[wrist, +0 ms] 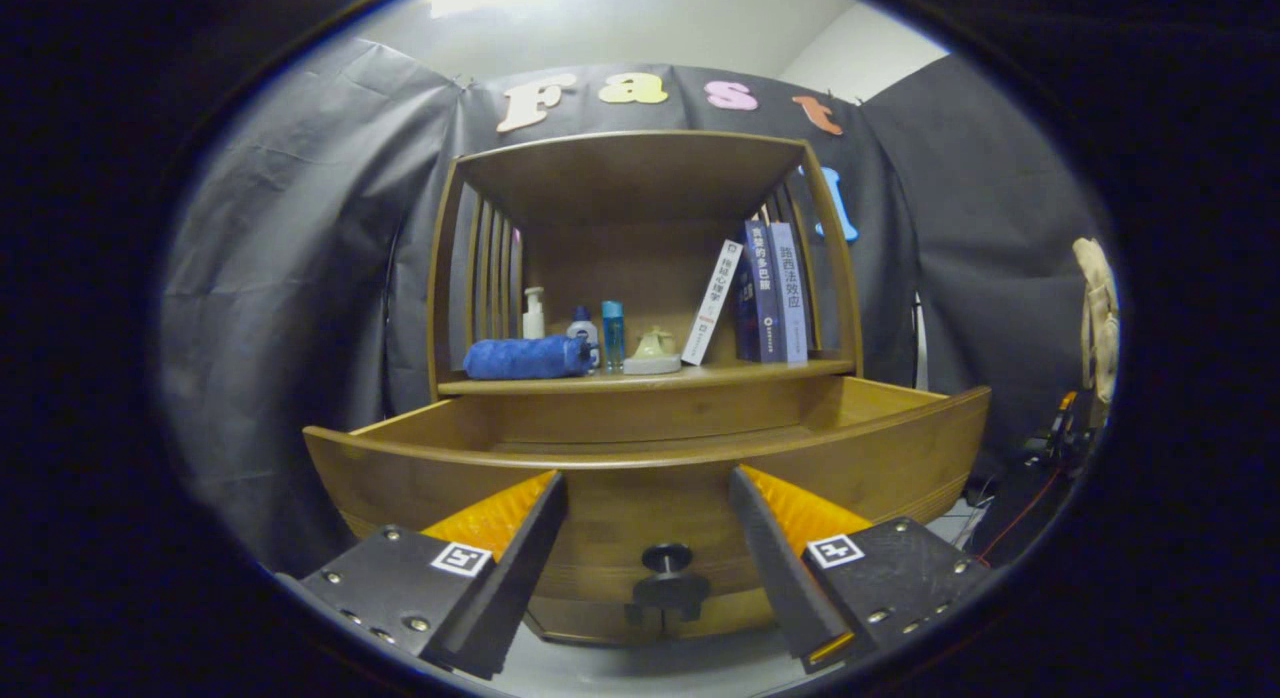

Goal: Pull open the drawer, take out the items inside it, and place them on the countertop above the cabinet.

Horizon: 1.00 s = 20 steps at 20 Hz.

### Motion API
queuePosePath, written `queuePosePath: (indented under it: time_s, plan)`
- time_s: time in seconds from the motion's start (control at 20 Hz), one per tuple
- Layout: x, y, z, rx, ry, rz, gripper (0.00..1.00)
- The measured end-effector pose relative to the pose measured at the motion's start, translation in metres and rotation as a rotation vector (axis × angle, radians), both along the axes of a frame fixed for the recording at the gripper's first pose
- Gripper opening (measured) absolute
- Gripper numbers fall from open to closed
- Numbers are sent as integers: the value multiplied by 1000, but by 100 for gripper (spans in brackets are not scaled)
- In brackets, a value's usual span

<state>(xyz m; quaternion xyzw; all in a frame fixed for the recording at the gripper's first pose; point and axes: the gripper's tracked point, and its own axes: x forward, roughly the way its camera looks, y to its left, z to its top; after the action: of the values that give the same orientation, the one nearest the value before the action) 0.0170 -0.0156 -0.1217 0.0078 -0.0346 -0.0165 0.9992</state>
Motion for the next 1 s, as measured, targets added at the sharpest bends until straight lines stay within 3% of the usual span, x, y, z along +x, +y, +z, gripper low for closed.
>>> queuePosePath:
  time_s: [0.3,0.5,1.0]
  plan:
    - [29,2,0,23,22,2,99]
    - [54,8,3,-28,23,-18,99]
    - [123,9,0,36,10,-18,99]
